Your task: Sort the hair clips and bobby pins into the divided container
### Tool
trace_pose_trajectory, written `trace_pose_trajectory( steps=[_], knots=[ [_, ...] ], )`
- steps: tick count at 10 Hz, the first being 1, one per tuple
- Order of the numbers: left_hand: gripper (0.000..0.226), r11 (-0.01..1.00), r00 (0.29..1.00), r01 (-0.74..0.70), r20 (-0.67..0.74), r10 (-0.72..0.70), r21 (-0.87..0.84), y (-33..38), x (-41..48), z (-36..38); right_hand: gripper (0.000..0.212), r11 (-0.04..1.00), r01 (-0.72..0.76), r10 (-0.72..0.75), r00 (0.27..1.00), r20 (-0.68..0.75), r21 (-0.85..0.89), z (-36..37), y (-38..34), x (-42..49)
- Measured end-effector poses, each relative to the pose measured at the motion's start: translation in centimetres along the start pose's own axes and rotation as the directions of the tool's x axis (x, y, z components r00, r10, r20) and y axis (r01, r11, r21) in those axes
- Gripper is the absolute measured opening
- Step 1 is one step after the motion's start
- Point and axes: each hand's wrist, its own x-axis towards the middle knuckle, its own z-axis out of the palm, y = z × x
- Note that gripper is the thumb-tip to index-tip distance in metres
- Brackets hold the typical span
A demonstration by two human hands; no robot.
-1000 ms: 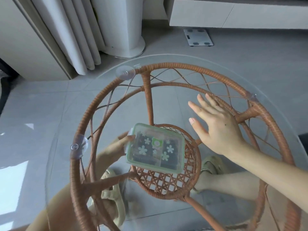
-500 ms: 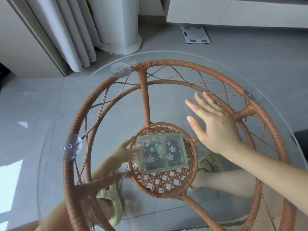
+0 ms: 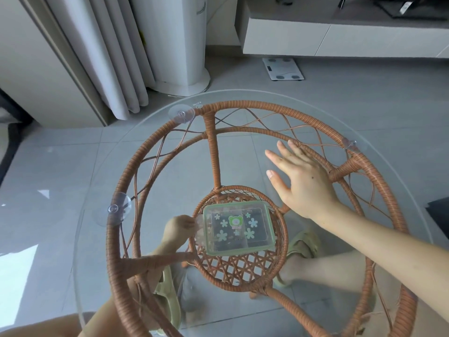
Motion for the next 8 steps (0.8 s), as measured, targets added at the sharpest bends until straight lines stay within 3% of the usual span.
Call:
trace_pose_trajectory(
  steps=[1,2,3,4,5,6,7,8],
  knots=[
    [0.01,0.974,0.996,-0.092,0.037,0.086,0.209,0.0,0.5,0.2,0.056,1.0,0.0,0.0,1.0,-0.007,0.006,0.0,0.0,0.0],
    [0.013,0.93,0.987,-0.159,0.084,0.139,0.331,0.3,1.3,0.6,0.055,1.0,0.002,-0.002,1.0,-0.01,0.003,0.1,0.1,0.0],
    [0.006,0.822,0.959,-0.282,0.181,0.22,0.495,0.4,2.0,1.0,0.054,1.0,-0.001,0.001,1.0,-0.016,-0.003,0.1,0.1,0.0],
    [0.016,0.665,0.901,-0.435,0.298,0.316,0.608,-0.1,2.5,1.5,0.053,1.0,-0.001,0.001,1.0,-0.027,-0.013,0.2,0.1,0.0],
    [0.014,0.657,0.854,-0.521,0.341,0.393,0.545,-0.9,3.2,2.1,0.053,1.0,0.002,-0.002,1.0,-0.026,-0.018,0.3,0.1,0.1],
    [0.015,0.679,0.852,-0.522,0.359,0.382,0.516,-1.0,3.4,2.0,0.053,1.0,-0.002,0.002,1.0,-0.023,-0.011,0.3,0.2,0.2],
    [0.013,0.896,0.933,-0.328,0.25,0.258,0.298,-0.1,2.5,1.2,0.054,1.0,0.012,-0.012,0.999,-0.03,-0.016,0.3,0.0,0.0],
    [0.016,0.997,0.995,-0.058,0.082,0.062,-0.053,0.3,1.2,-1.1,0.055,0.999,0.013,-0.014,1.0,-0.028,-0.03,0.2,0.2,0.2]
  ],
)
